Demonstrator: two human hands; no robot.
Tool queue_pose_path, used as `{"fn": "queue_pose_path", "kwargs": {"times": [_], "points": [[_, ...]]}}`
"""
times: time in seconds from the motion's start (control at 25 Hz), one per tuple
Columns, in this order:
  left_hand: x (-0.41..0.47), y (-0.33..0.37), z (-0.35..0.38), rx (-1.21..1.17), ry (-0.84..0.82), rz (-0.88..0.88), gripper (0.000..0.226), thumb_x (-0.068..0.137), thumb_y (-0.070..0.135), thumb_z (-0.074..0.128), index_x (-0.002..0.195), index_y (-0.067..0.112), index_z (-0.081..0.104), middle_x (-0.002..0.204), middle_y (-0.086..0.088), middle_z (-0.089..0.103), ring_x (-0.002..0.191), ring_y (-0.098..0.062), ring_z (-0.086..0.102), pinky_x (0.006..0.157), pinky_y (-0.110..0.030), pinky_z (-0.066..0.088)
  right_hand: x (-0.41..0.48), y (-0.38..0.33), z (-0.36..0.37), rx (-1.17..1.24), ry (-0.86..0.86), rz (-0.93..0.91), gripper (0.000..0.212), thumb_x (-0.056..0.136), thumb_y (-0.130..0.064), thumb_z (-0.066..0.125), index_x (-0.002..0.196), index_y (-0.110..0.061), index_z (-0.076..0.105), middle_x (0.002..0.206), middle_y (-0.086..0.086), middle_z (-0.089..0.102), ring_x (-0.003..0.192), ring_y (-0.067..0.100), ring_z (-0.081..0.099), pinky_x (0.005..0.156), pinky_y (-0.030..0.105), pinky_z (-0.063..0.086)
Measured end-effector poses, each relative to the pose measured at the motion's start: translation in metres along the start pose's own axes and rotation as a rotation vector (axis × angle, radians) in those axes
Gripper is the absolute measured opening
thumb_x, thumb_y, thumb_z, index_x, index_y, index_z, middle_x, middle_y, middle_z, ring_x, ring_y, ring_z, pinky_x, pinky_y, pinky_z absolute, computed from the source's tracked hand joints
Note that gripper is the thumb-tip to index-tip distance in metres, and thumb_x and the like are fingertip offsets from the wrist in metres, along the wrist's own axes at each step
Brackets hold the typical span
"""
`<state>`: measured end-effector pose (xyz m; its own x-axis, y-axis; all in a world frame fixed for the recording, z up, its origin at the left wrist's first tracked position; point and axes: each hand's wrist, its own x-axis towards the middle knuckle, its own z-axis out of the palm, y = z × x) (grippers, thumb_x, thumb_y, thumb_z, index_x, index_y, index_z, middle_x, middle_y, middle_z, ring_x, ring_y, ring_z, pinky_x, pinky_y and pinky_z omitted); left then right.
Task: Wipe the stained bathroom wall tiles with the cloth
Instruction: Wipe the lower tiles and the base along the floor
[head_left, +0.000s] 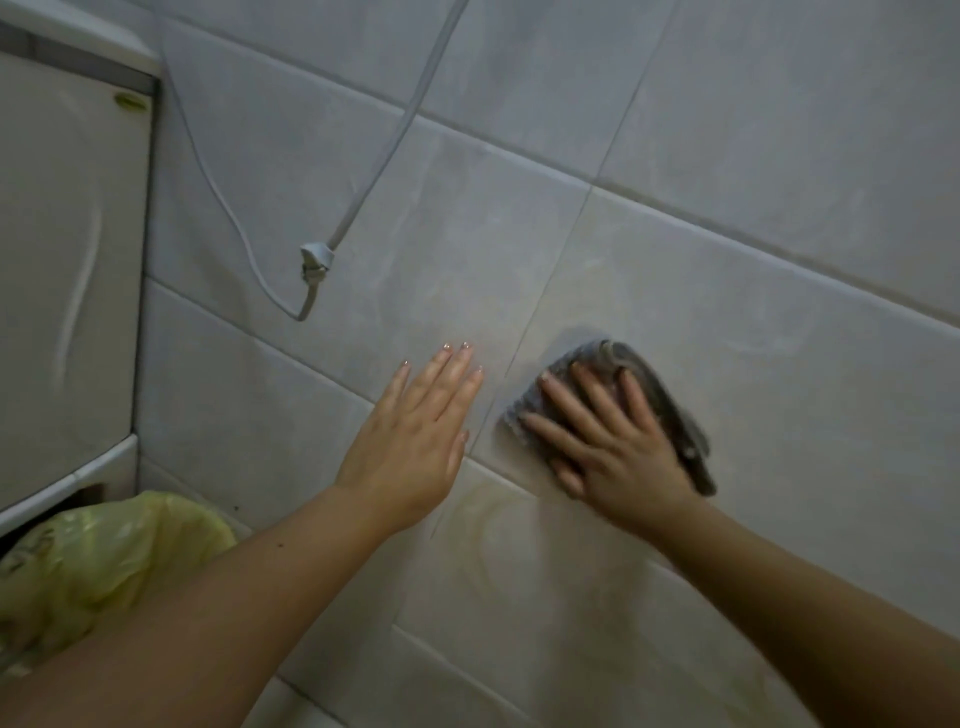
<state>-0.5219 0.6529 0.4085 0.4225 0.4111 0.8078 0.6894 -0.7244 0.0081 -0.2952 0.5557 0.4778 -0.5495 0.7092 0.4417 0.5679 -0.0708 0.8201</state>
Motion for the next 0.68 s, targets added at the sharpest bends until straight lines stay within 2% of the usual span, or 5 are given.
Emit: {"fn": "queue_pose_path", "kwargs": {"times": [0.12, 0.24, 0.48, 0.68], "points": [[0.007, 0.001, -0.003, -0.009, 0.017, -0.018, 0.061, 0.093, 0.030, 0.031, 0.148, 0.006, 0.039, 0.158, -0.013, 0.032, 0.146, -0.028, 0.031, 0.115, -0.052, 0.031, 0.036, 0.056, -0.025, -0.053, 0.063, 0.228, 0.059, 0.090, -0.044, 0.051, 0.147, -0.032, 0.039, 0.157, 0.010, 0.030, 0.144, 0.038, 0.023, 0.115, 0.060, 0.007], [0.007, 0.005, -0.002, -0.040, 0.012, -0.033, 0.061, 0.093, 0.030, 0.032, 0.149, 0.006, 0.038, 0.158, -0.013, 0.032, 0.146, -0.028, 0.029, 0.116, -0.053, 0.030, 0.075, 0.053, -0.024, -0.053, 0.119, 0.429, 0.057, 0.093, -0.043, 0.045, 0.148, -0.030, 0.036, 0.158, 0.012, 0.026, 0.145, 0.041, 0.019, 0.113, 0.064, 0.003], [-0.018, 0.001, 0.013, -0.055, -0.029, -0.060, 0.059, 0.095, 0.029, 0.032, 0.150, 0.008, 0.035, 0.159, -0.012, 0.029, 0.148, -0.026, 0.026, 0.117, -0.051, 0.029, 0.053, -0.035, 0.016, 0.019, 0.065, 0.194, 0.061, 0.091, -0.041, 0.048, 0.149, -0.028, 0.035, 0.159, 0.010, 0.026, 0.146, 0.037, 0.021, 0.116, 0.061, -0.001], [-0.039, 0.011, 0.034, -0.078, -0.073, -0.059, 0.060, 0.095, 0.029, 0.033, 0.150, 0.008, 0.033, 0.160, -0.012, 0.028, 0.148, -0.026, 0.025, 0.116, -0.052, 0.029, 0.004, -0.074, 0.034, 0.036, 0.030, 0.075, 0.063, 0.092, -0.042, 0.050, 0.151, -0.028, 0.032, 0.158, 0.007, 0.026, 0.146, 0.033, 0.020, 0.118, 0.058, 0.005]]}}
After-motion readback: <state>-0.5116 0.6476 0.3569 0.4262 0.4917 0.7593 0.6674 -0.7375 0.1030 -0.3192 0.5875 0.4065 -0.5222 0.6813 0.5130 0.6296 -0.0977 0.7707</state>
